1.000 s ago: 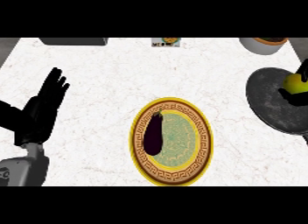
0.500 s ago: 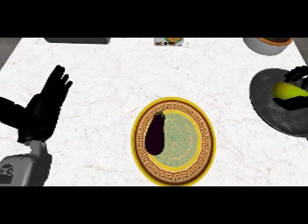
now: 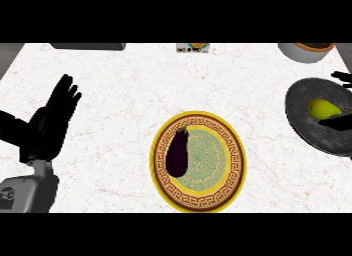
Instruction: Pick the pear from the plate and place it in the pan
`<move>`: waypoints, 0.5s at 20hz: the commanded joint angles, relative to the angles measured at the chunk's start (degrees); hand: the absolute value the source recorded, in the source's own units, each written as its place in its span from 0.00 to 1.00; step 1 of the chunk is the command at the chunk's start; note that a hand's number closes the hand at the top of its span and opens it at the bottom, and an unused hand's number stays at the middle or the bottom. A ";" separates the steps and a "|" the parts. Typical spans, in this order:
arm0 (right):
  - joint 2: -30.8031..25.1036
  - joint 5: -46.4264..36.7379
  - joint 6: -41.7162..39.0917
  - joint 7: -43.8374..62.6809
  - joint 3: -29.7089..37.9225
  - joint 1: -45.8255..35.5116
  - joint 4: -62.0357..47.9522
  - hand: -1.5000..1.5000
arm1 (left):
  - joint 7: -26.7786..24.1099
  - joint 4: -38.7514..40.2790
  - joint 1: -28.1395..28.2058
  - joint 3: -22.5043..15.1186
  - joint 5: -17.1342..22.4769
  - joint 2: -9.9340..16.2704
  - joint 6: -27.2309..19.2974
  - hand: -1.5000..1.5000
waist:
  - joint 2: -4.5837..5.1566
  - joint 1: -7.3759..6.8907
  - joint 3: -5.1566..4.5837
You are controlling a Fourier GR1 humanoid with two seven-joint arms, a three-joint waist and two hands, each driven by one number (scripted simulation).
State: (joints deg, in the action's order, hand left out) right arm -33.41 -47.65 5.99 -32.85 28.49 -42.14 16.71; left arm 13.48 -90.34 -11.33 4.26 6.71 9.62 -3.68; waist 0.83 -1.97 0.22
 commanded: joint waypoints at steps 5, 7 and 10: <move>-6.50 13.29 -13.48 -6.19 11.86 -0.42 -4.37 0.00 | 1.21 -0.21 -0.90 0.98 0.54 0.57 0.00 0.50 | -0.20 0.88 0.00; -11.13 15.87 -19.56 -9.00 14.34 3.44 -5.78 0.00 | -0.48 -1.67 2.08 0.16 -0.47 -0.51 -0.71 0.50 | -0.36 1.29 0.01; -14.56 17.85 -26.96 -12.40 15.86 5.59 -7.23 0.00 | 0.19 -0.95 0.27 -0.16 -0.23 -1.38 -1.15 0.50 | -0.13 1.10 0.09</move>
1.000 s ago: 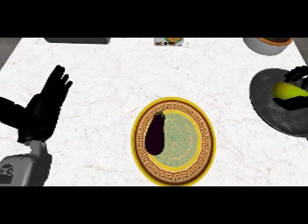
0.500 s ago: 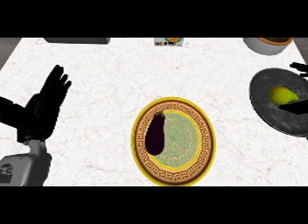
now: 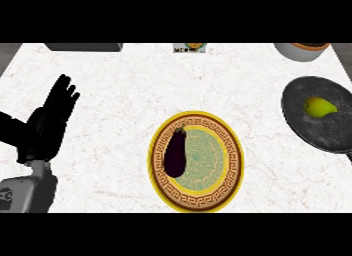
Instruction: Pick the pear from the plate and place it in the pan
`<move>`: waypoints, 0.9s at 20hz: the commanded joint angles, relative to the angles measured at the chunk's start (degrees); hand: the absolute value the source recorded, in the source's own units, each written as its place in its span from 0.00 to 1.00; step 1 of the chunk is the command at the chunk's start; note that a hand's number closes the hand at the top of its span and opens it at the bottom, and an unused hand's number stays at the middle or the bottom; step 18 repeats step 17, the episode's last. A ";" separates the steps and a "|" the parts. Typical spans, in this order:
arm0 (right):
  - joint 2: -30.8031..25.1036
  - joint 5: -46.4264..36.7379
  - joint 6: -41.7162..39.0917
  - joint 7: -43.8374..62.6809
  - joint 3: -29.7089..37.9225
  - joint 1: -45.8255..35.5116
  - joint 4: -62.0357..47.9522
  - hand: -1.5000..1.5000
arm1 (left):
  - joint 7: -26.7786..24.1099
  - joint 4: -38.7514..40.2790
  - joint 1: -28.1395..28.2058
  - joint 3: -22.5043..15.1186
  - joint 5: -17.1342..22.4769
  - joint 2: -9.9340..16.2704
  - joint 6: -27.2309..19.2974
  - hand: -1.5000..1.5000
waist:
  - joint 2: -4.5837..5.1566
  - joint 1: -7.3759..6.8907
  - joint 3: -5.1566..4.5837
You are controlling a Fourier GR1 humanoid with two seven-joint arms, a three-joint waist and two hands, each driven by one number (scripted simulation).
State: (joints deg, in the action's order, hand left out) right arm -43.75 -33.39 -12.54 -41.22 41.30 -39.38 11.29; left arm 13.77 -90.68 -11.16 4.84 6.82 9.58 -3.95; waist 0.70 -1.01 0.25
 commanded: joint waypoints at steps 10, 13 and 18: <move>-12.02 7.05 -25.49 -11.33 4.44 12.66 -1.75 0.00 | -0.65 -0.47 1.83 2.06 1.44 1.69 1.79 0.50 | -0.04 0.22 0.19; -10.65 7.80 -24.87 -11.39 3.95 12.81 -0.51 0.00 | -0.03 -0.61 0.72 -0.11 -0.80 -0.29 -0.39 0.50 | -0.27 0.44 0.08; -10.91 8.00 -24.91 -13.48 3.12 16.63 0.26 0.00 | -0.58 -1.20 2.15 1.10 1.02 0.52 1.34 0.50 | -0.25 0.30 0.14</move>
